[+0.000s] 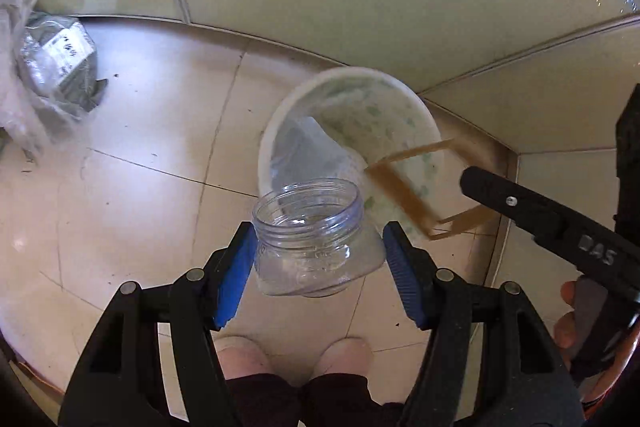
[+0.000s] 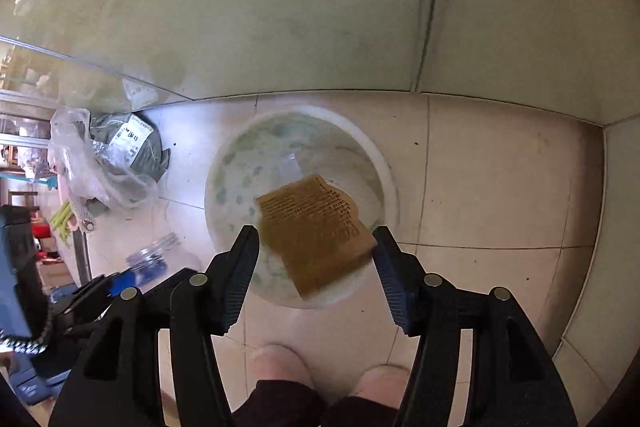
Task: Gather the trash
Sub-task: 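Open both grippers over the bin, dropping the clear jar and cardboard in, then raise both tools from the bin back up toward the counter items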
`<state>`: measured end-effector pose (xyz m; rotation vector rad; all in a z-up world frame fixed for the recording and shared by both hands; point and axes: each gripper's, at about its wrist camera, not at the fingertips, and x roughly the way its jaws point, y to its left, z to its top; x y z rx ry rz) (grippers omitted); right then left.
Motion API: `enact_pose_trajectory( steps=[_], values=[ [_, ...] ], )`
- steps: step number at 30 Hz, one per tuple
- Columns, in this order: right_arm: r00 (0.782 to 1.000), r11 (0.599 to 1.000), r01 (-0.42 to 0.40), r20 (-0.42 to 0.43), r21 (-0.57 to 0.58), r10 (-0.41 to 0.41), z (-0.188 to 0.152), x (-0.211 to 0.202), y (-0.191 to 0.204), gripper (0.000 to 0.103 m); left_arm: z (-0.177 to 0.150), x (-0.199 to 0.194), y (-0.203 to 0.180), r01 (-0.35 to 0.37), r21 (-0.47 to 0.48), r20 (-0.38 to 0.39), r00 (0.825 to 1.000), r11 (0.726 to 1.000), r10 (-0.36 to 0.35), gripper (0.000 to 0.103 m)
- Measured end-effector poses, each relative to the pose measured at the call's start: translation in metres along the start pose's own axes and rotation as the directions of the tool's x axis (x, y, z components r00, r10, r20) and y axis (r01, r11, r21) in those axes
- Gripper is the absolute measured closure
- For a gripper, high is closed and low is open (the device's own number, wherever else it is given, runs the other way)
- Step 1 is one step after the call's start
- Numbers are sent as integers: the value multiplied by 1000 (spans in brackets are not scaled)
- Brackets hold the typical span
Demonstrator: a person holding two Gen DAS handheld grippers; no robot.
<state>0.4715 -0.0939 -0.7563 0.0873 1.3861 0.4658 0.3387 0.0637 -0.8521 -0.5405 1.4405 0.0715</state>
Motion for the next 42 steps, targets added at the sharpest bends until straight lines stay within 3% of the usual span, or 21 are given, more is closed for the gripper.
enact_pose_trajectory(
  steps=[3,9,12,21,28,37,42],
  values=[
    [1000,1000,-9,22,12,8,-2,-3,-5,39,4,10,-5,-5,29,-5,1000,1000,5,39],
    [997,1000,25,68,-9,-24,2,-10,0,38,15,31,-10,28,34,-35,999,999,-27,39],
    [996,999,33,79,-18,-31,2,-13,4,38,18,36,-15,2,55,-29,1000,999,-1,39],
    [996,1000,22,90,-2,-22,-1,-39,10,38,15,7,-18,-34,42,-9,999,999,35,39],
    [995,1000,15,95,-16,-14,0,-115,39,38,15,-104,-38,-95,61,52,994,994,92,39],
    [988,999,-15,155,-31,19,-10,-281,105,38,18,-306,-73,-92,18,152,984,996,88,39],
    [975,998,-67,212,-12,68,-15,-365,138,38,22,-415,-92,-95,26,235,968,995,86,39]
  ],
)
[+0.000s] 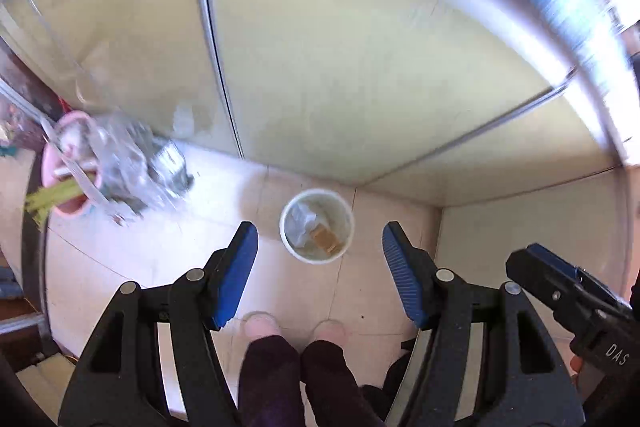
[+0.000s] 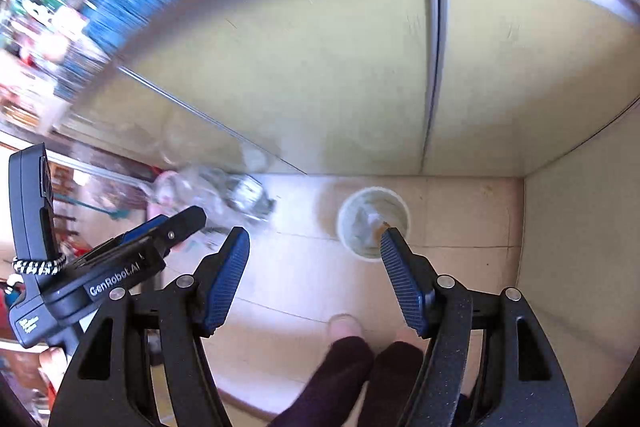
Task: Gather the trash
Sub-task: 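Raise both tools from the bin back up toward the counter items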
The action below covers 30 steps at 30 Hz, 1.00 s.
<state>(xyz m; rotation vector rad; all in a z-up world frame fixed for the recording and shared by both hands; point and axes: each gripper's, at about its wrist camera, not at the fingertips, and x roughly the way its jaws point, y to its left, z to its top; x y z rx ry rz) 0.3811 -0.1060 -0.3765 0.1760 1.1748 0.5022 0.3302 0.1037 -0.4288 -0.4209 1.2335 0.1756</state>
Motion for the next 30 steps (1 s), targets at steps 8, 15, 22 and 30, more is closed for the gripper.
enact_pose_trajectory(
  steps=[8,15,22,30],
  values=[
    [986,1000,0,167,-7,1,25,-109,51,38,44,-137,-13,4,69,160,987,998,-15,39],
    [944,998,58,324,17,-60,42,-171,70,38,72,-208,-24,12,128,263,964,992,-46,39],
    [906,994,100,409,52,-112,77,-220,65,38,105,-237,-46,-3,183,301,952,983,-53,39],
    [898,994,95,427,52,-108,135,-228,26,36,165,-217,-72,-20,141,311,950,990,-25,39]
  ],
)
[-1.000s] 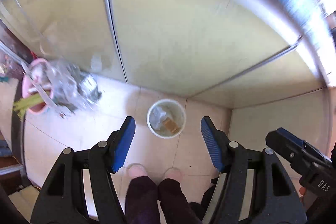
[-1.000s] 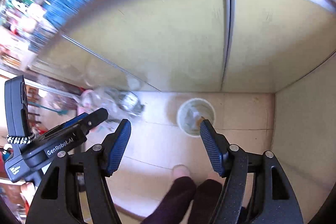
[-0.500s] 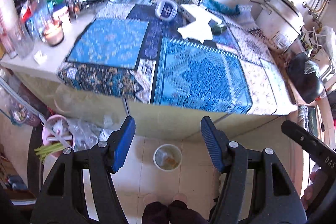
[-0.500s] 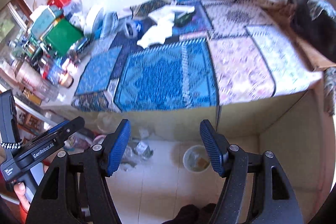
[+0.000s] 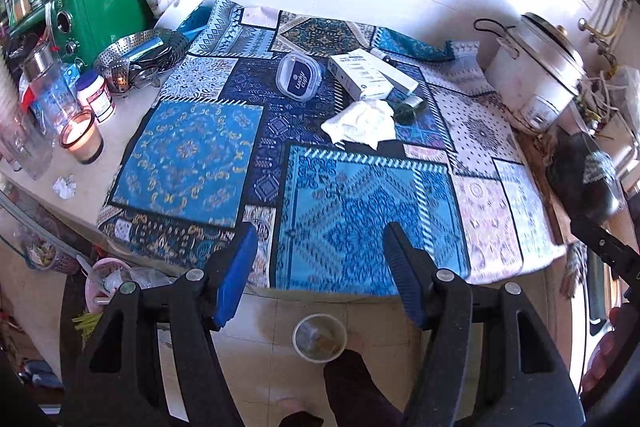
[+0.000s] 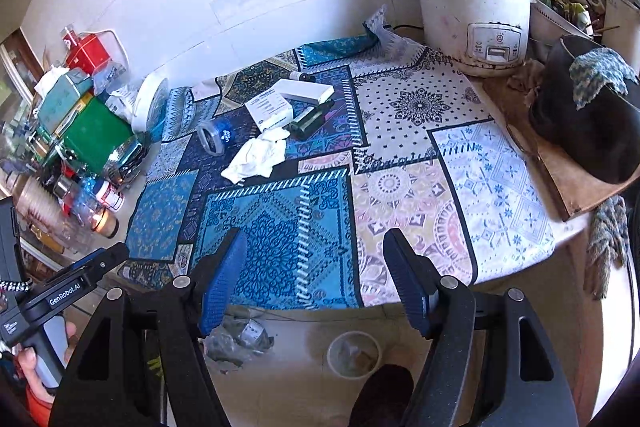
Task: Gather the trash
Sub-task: 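Raise both tools from the bin back up toward the counter items, then grasp the white tissue with the left gripper while the right gripper grasps the green spray bottle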
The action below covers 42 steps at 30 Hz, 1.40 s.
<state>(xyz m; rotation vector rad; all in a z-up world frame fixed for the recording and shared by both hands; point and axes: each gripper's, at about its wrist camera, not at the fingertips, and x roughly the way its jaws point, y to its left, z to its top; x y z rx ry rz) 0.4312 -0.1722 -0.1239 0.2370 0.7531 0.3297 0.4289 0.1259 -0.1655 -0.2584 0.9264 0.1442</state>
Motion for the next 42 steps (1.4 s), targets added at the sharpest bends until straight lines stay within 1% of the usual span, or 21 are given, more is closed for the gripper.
enact_pose_trajectory(
  steps=[2,6,10,12,14,17,21,25,27,29,33,36,38,40,42],
  values=[
    [1000,1000,-4,-9,-6,4,19,11,-9,36,14,13,-7,-6,1,-13,1000,1000,6,39],
    [999,999,-14,-41,-41,12,55,30,-22,36,43,42,-20,-57,-11,-38,998,998,56,39],
    [997,995,-26,-80,-94,19,86,61,-31,36,68,73,-28,-59,-78,-57,997,995,54,39],
    [995,994,-26,-103,-104,15,97,79,-32,36,78,89,-32,-49,-91,-79,996,995,41,39],
    [992,995,-37,-126,-94,25,105,95,-32,36,86,104,-35,-57,-83,-108,993,995,48,39],
    [986,995,-64,-160,-75,52,116,119,-29,36,97,119,-36,-57,-68,-122,991,996,48,39],
    [982,997,-52,-186,-63,40,127,152,-17,36,114,143,-32,-55,-20,-151,987,998,51,39],
    [979,998,-47,-195,48,56,137,183,-9,36,133,165,-26,3,38,-181,983,999,4,39],
    [978,996,-24,-202,91,42,140,199,-2,36,142,174,-23,28,82,-196,981,996,-11,39],
    [977,994,-4,-211,111,28,142,214,6,36,150,184,-19,54,114,-217,976,992,-29,39],
    [971,990,65,-238,122,-34,143,246,17,36,156,200,-14,96,171,-256,965,981,-50,39],
    [967,984,79,-254,159,-36,141,263,16,36,159,214,-13,116,201,-290,956,973,-54,39],
    [964,983,97,-261,156,-54,140,270,16,36,159,222,-13,124,214,-305,951,969,-55,39],
    [961,983,117,-265,142,-76,139,275,16,39,159,228,-15,143,214,-318,946,966,-69,39],
    [958,985,115,-276,131,-75,138,279,14,53,160,234,-17,163,212,-334,939,964,-85,39]
  ],
)
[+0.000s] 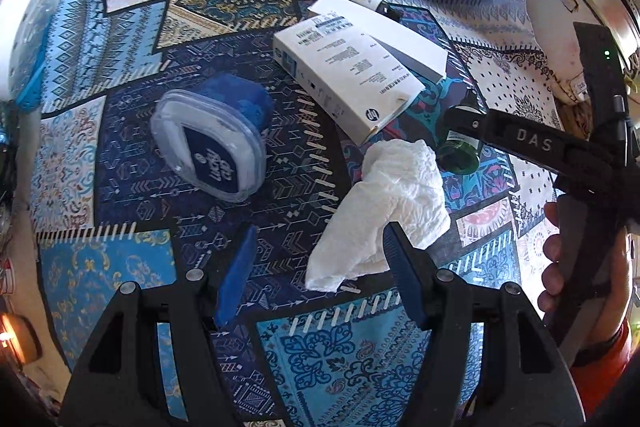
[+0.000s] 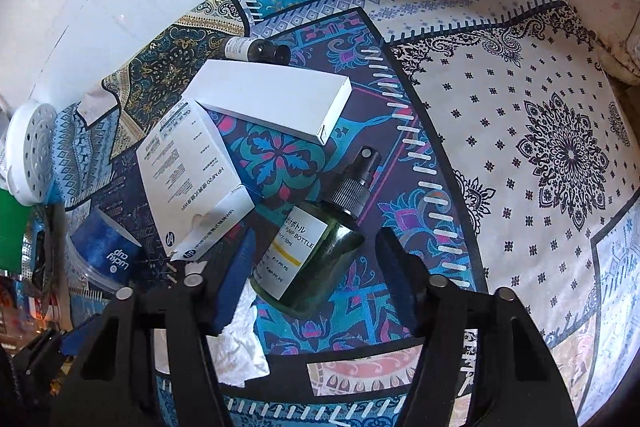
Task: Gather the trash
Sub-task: 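Grasp the white tissue with the left gripper while the right gripper grasps the green spray bottle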
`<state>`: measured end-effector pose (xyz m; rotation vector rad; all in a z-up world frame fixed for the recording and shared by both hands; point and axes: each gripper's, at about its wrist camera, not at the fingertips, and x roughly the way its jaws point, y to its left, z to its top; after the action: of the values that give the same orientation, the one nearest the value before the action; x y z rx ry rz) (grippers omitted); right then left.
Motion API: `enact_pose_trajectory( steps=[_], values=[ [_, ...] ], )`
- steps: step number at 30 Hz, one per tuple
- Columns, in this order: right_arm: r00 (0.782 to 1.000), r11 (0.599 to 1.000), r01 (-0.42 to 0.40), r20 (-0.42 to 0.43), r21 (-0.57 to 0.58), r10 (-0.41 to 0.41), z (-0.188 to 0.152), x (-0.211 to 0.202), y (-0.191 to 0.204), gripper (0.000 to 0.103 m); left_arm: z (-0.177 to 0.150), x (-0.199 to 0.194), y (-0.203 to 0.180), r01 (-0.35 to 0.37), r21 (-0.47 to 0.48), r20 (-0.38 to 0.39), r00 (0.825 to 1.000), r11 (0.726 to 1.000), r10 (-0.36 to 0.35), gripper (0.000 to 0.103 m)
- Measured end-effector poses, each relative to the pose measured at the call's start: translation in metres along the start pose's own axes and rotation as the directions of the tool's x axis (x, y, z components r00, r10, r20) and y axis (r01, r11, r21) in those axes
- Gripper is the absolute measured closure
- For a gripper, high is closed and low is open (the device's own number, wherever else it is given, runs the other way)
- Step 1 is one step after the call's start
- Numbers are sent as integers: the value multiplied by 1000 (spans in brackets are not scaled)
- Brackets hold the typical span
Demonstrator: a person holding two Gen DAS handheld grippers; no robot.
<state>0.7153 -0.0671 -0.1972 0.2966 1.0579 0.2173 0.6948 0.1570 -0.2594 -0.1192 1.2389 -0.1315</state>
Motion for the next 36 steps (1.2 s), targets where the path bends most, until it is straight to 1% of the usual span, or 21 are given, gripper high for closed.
enact_pose_trajectory(
  steps=[1,2,6,8,12,14,17,18,19,20,22,24,25,27,31,34,36],
  values=[
    [1000,1000,-8,-9,-8,8,0,1,-1,54,1,3,-1,13,2,-8,1000,1000,-13,39],
    [1000,1000,-14,-12,-17,14,-1,1,-2,56,2,6,-3,27,4,-15,1000,1000,-27,39],
    [1000,998,9,-5,-62,-9,-4,-6,-5,63,8,19,-13,74,6,-42,996,997,-73,39],
    [1000,998,6,-11,-65,-6,-5,-11,-11,63,12,28,-19,90,3,-56,994,996,-90,39],
    [1000,997,18,-4,-77,-18,-9,-21,-24,64,17,46,-32,71,-2,-82,994,997,-71,39],
    [1000,996,20,2,-85,-20,-11,-27,-29,64,18,51,-37,73,-8,-90,993,997,-74,39],
    [1000,995,20,8,-96,-19,-14,-35,-36,64,17,53,-44,76,-5,-82,994,997,-76,39],
    [1000,995,20,9,-100,-20,-15,-35,-36,64,17,53,-46,80,-8,-83,993,997,-81,43],
    [1000,994,20,10,-105,-20,-16,-36,-37,64,16,53,-47,81,-11,-80,993,997,-82,51],
    [1000,994,18,13,-108,-16,-17,-39,-38,64,15,53,-49,82,-15,-82,993,997,-83,56],
    [1000,994,8,16,-111,-6,-19,-43,-40,64,13,54,-51,88,-31,-92,992,996,-91,83],
    [1000,993,0,24,-120,3,-22,-50,-42,64,10,55,-53,102,-64,-96,990,993,-108,92],
    [1000,992,-4,27,-126,8,-23,-53,-44,64,8,52,-54,101,-77,-84,991,992,-107,96],
    [999,990,-14,38,-138,19,-25,-61,-46,64,3,43,-59,89,-88,-53,994,992,-94,97],
    [997,982,-40,63,-184,52,-30,-83,-53,64,-6,16,-74,44,-106,28,999,993,-41,98],
    [993,970,-53,86,-236,75,-34,-102,-57,64,-15,-7,-87,14,-136,94,996,991,-1,98],
    [991,961,-65,97,-270,94,-37,-115,-60,64,-22,-24,-96,-11,-156,140,990,988,33,98]
  ],
)
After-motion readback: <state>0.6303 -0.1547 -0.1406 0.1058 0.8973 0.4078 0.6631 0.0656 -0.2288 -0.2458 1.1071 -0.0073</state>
